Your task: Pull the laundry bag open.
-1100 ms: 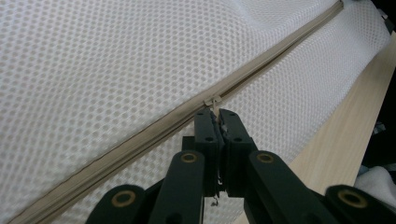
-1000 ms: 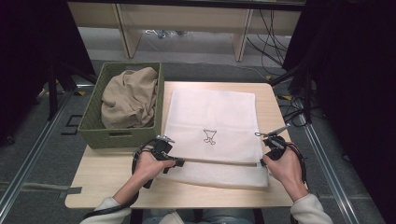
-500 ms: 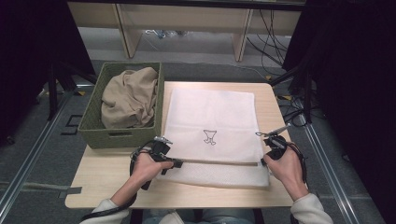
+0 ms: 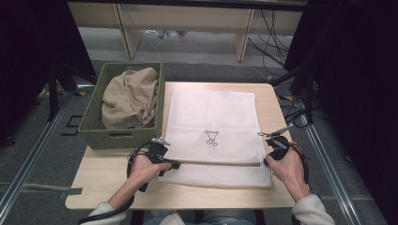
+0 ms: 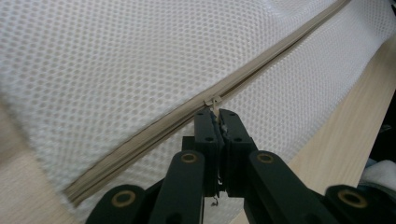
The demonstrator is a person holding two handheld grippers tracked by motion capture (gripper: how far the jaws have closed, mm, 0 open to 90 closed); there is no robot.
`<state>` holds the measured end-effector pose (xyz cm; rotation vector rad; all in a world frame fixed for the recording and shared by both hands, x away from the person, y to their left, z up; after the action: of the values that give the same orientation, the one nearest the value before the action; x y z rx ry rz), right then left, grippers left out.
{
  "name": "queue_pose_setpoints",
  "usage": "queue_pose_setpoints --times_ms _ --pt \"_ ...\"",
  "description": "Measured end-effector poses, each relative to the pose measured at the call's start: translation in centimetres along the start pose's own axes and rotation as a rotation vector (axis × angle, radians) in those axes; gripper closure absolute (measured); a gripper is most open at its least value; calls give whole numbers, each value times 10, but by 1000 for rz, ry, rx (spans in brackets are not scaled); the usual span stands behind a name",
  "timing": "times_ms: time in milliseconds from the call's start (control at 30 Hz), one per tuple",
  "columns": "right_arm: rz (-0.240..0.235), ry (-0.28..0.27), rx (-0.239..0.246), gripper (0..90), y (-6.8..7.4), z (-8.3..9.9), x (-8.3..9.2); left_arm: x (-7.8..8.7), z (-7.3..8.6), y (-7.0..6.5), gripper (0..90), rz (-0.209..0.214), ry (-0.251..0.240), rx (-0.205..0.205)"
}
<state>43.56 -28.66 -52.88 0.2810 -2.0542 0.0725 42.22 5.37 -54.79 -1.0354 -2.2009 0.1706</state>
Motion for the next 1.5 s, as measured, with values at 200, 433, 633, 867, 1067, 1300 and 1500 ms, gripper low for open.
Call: queue_pose_setpoints --times_ms 200,433,633,867,1067,1300,1500 --pt "2 2 -6 850 -3 0 1 4 1 3 863 -9 -5 5" --pt "3 -8 3 850 -6 -1 -1 8 3 7 863 -16 -7 10" --pt "7 -2 -27 849 -5 0 -1 13 5 12 862 -28 -12 21" --pt "7 -13 -12 849 -8 -2 -2 16 6 15 862 -33 -10 17" --pt "17 -19 -11 849 -12 -2 -3 20 8 20 863 -44 -13 30" --pt "31 -10 -31 849 -13 -1 -4 25 10 24 863 -55 -19 42" --pt "28 -9 -25 849 -14 -2 -4 31 13 29 862 -65 -12 42"
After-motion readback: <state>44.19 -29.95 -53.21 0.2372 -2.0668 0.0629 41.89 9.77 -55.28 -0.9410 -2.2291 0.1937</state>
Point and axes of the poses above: each handheld gripper's, and its own axes: x roughly backward along the jaws, z roughly out of its underside, y roughly to its left, the point moved 9 cm from there along -x, roughly forward along the jaws, and after that the axes turned 15 degrees about -y, right-handed, at the moved point
